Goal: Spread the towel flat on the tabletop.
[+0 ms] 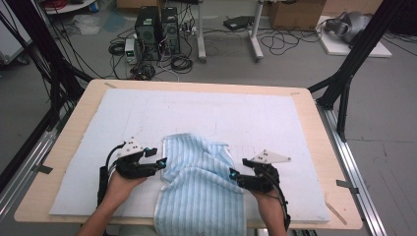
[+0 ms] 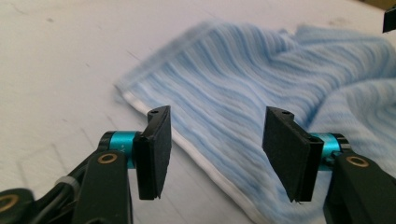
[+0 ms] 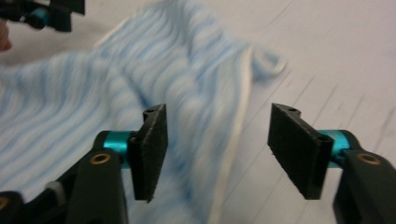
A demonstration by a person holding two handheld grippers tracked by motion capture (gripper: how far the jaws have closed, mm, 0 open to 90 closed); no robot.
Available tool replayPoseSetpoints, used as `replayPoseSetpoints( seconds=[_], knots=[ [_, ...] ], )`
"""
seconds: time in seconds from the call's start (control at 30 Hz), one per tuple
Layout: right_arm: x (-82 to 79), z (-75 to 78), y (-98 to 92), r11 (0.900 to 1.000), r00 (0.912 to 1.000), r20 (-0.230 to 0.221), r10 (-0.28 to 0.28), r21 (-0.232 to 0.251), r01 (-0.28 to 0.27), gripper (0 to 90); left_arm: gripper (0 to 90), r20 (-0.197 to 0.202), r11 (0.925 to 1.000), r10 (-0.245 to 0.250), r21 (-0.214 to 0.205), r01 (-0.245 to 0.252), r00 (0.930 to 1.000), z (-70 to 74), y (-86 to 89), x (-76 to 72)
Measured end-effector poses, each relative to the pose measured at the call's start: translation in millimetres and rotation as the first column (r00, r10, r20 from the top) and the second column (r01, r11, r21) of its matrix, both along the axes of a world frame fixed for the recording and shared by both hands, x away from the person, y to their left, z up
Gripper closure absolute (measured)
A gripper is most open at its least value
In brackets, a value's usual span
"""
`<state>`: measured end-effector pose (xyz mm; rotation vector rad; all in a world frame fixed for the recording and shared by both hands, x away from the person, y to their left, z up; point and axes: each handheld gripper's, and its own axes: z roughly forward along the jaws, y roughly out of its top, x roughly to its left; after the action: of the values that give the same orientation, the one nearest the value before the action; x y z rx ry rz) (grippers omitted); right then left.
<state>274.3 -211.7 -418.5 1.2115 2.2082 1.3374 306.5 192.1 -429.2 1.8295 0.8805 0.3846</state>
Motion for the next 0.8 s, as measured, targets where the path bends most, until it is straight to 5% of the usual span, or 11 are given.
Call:
replayPoseSetpoints(
  seconds=[0.1,0.2,0.33,0.47,0.53,0.63,0.73,0.8],
  knots=[
    [26.0,5.5,2.3,0.9992,0.9991,0.019,-0.037,0.013,0.037,31.1,41.4,0.018,1.0,-0.004,0.007,0.004,0.9998,7.2,2.3,12.1],
    [54.3,7.6,11.8,0.997,0.9979,0.019,-0.062,-0.047,0.063,36.4,38.6,0.032,0.9999,-0.001,-0.012,0.002,0.9995,12.6,2.9,22.1],
    [84.2,-0.2,26.9,0.986,0.9987,-0.023,-0.045,-0.162,0.04,46.6,37.9,0.011,0.9996,0.017,-0.021,-0.017,0.9998,15.5,3.9,37.8],
    [104.9,-18.2,37.0,0.9772,0.995,-0.096,-0.03,-0.212,0.009,48.9,38.4,0.003,0.9995,0.03,-0.005,-0.03,0.9995,17.9,0.6,48.7],
    [108.0,-24.5,40.5,0.9721,0.994,-0.108,-0.018,-0.235,-0.008,52.3,38.7,-0.001,0.9995,0.032,-0.002,-0.032,0.9995,16.9,-1.4,50.4],
    [104.3,-21.8,38.2,0.9639,0.9944,-0.099,0.035,-0.259,-0.06,82.7,38.9,-0.016,0.999,0.039,0.021,-0.039,0.9991,14.6,-2.0,51.4],
    [99.9,-19.4,36.9,0.9408,0.9986,-0.05,0.016,-0.337,-0.032,84.7,39.4,-0.012,0.9978,0.064,0.018,-0.063,0.9979,15.0,-2.4,51.9],
    [101.2,-17.0,28.7,0.9447,0.9992,-0.012,-0.039,-0.326,0.033,84.7,39.7,-0.008,0.9967,0.078,0.02,-0.078,0.9969,14.7,-2.8,52.6]
  ],
)
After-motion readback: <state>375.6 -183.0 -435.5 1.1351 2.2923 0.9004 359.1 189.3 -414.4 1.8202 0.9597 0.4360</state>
